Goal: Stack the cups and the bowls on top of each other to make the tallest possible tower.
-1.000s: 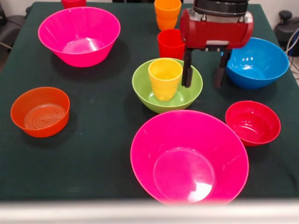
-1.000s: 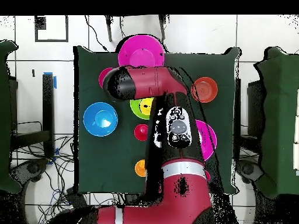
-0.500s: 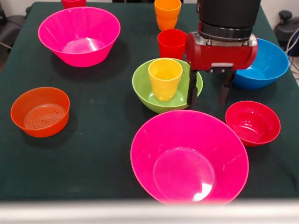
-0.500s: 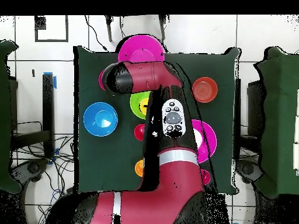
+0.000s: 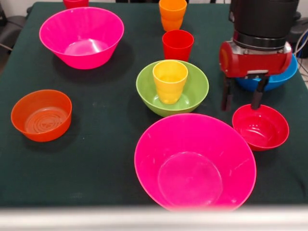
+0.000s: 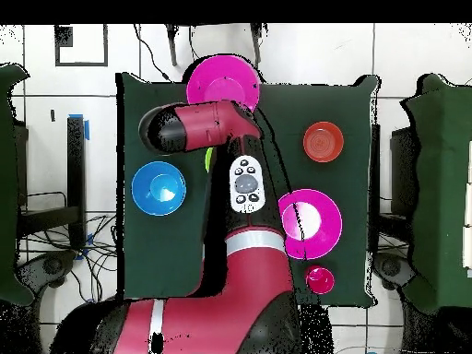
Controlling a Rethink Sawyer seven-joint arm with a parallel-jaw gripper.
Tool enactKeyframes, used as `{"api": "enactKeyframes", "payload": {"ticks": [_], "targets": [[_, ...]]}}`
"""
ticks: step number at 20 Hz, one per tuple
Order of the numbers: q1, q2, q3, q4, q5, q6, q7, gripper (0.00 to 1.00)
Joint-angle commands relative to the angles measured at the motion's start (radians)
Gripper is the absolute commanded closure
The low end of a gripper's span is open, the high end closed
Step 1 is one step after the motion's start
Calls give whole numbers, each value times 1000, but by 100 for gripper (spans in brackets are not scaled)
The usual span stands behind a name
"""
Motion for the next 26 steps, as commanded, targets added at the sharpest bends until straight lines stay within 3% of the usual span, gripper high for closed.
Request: {"api": "enactKeyframes", "payload": {"ticks": [1, 17, 26], "targets": [[47, 19, 2, 17, 26, 103, 132, 0], [64, -8, -39, 185, 46, 57, 111, 0], [78, 26, -46, 202, 40, 3, 110, 0]]}}
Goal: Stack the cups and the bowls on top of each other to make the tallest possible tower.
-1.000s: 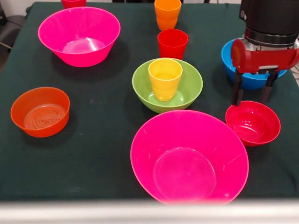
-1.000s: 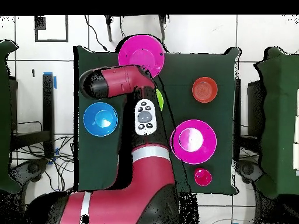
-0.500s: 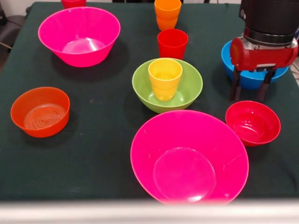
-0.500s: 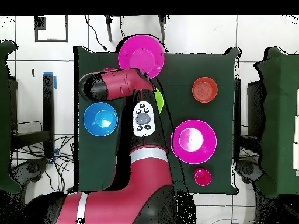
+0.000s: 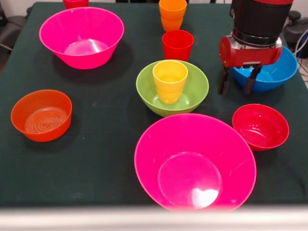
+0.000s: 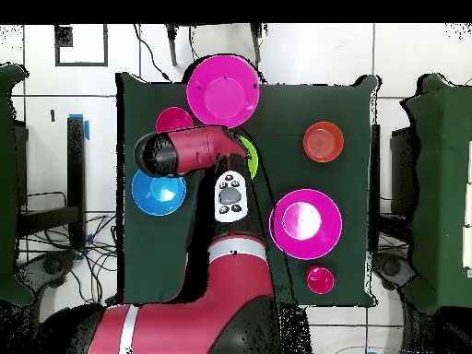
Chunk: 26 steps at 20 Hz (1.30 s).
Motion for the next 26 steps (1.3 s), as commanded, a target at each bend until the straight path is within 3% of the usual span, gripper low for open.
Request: {"api": "enactKeyframes", "payload": {"ticks": [1, 10, 20, 23, 26], "targets": [[26, 26, 21, 75, -11, -9, 120, 0], [44, 93, -28, 0, 0, -65, 188, 0], [45, 154, -41, -46, 25, -99, 182, 0], [34, 126, -32, -11, 32, -112, 175, 0], [45, 44, -31, 31, 60, -28, 171, 0]]}}
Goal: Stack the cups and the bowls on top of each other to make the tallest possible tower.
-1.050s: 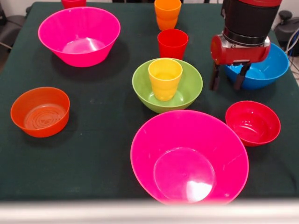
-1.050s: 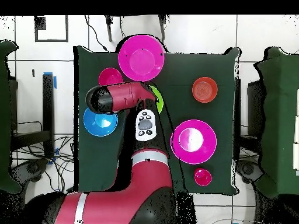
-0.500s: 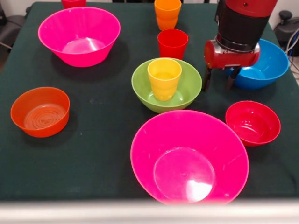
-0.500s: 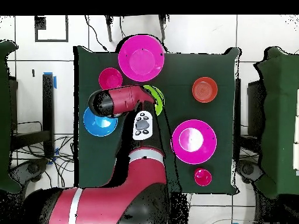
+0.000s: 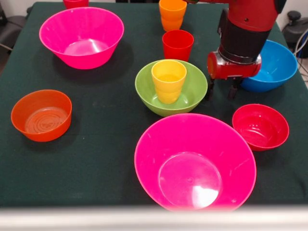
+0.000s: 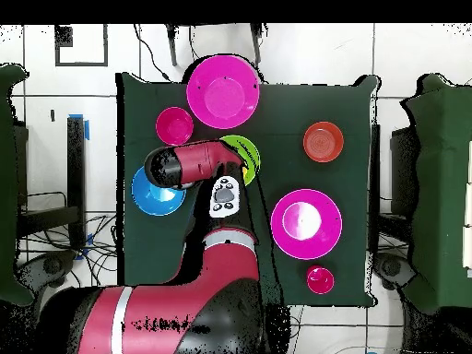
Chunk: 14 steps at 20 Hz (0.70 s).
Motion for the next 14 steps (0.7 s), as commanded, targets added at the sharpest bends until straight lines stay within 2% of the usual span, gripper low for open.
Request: {"api": "enactKeyframes", "payload": {"ticks": [1, 10, 14], "targets": [[10, -95, 29, 70, 51, 10, 178, 0], [32, -134, 26, 58, 107, 84, 178, 0], [34, -120, 21, 28, 126, 87, 168, 0]]}}
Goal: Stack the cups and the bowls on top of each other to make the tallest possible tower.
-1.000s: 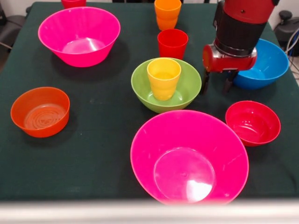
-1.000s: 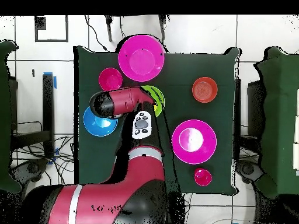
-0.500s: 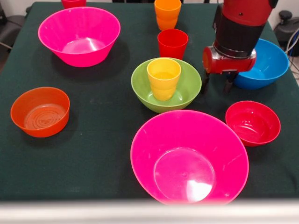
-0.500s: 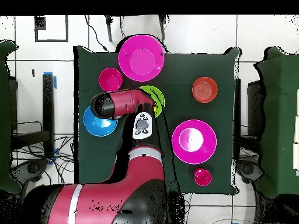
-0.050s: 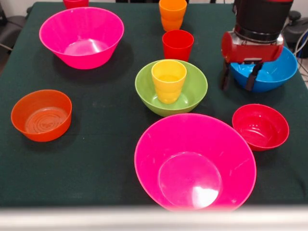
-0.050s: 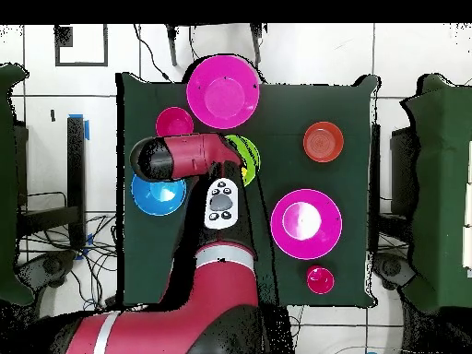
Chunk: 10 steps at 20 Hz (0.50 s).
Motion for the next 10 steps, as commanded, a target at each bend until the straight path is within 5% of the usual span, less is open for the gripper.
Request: {"api": "enactKeyframes", "payload": {"ticks": [1, 10], "targets": [[17, 9, 33, -15, 43, 78, 167, 0], [25, 98, 22, -96, 71, -8, 178, 0]]}}
